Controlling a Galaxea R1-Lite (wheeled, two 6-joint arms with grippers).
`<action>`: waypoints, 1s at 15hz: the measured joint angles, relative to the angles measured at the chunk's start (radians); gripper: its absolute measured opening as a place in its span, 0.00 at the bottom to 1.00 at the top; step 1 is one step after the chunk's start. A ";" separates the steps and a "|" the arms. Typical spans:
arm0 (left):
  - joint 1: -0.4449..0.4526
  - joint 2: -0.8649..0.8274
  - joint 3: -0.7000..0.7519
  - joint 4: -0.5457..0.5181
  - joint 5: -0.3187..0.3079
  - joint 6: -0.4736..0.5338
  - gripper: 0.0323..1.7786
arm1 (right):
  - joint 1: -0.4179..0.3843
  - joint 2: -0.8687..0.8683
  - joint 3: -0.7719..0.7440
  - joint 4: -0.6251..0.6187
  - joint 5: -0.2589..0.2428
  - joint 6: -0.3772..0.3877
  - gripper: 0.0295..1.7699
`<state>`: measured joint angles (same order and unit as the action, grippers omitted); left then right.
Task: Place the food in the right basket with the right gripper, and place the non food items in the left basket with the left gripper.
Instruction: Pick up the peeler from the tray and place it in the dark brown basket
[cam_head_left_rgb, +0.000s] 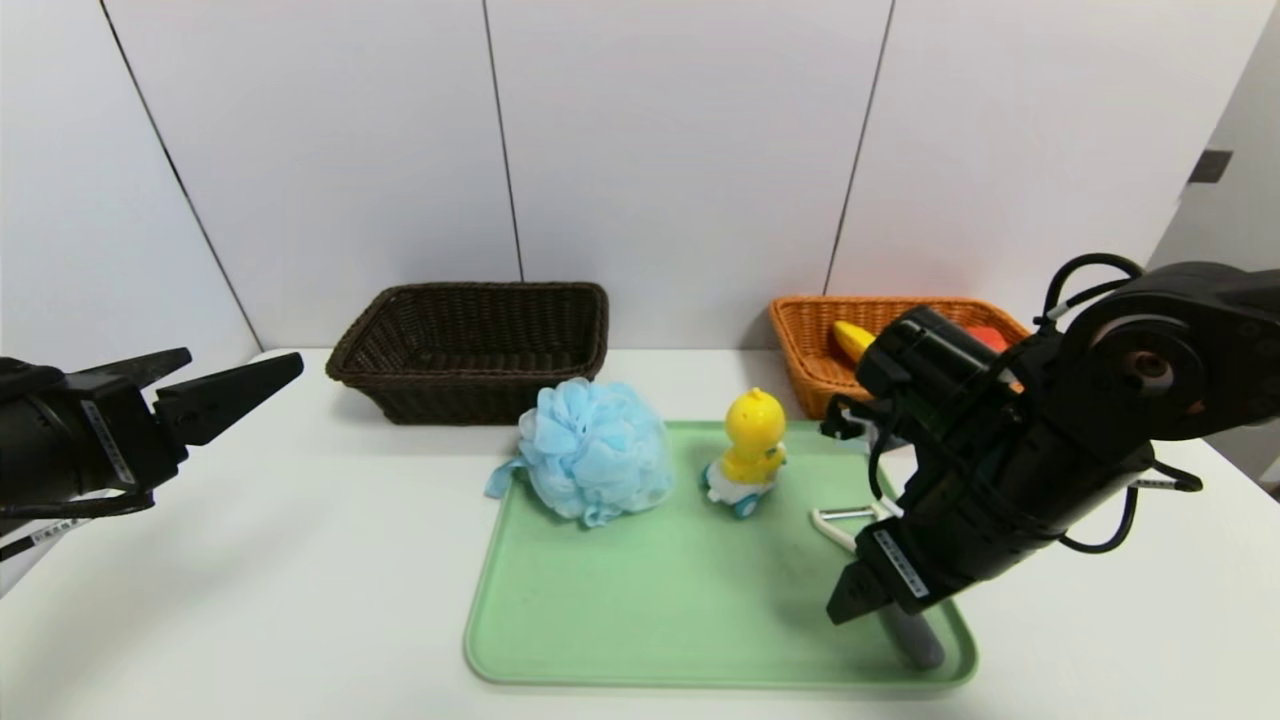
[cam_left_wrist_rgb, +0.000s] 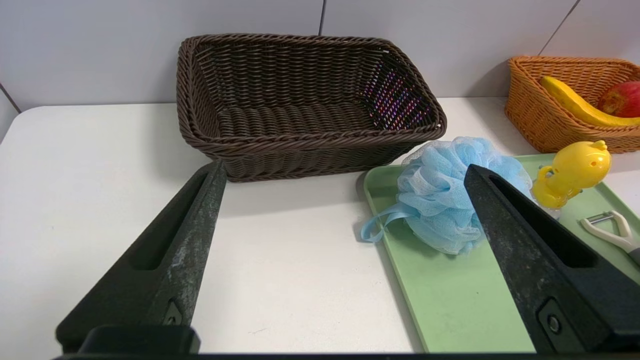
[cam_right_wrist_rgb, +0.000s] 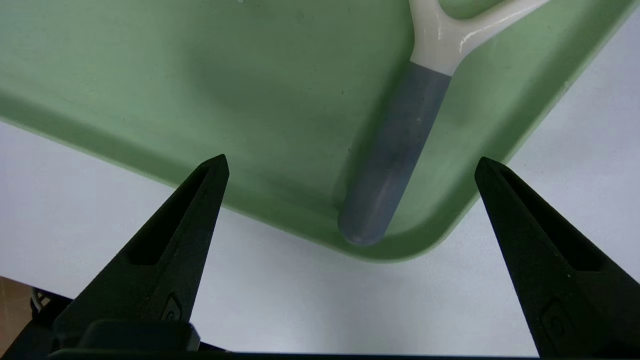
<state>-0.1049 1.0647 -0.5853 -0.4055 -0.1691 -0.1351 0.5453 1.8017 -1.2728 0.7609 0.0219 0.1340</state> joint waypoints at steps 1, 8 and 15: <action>0.000 0.000 0.003 0.000 0.000 0.000 0.95 | 0.000 0.009 0.012 -0.028 0.000 0.000 0.96; 0.001 -0.007 0.004 -0.001 0.000 0.000 0.95 | 0.000 0.040 0.120 -0.176 -0.005 0.003 0.96; 0.001 -0.014 0.001 -0.001 0.000 0.004 0.95 | 0.000 0.037 0.139 -0.194 -0.003 0.004 0.96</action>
<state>-0.1043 1.0511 -0.5845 -0.4068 -0.1691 -0.1309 0.5455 1.8391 -1.1334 0.5670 0.0191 0.1381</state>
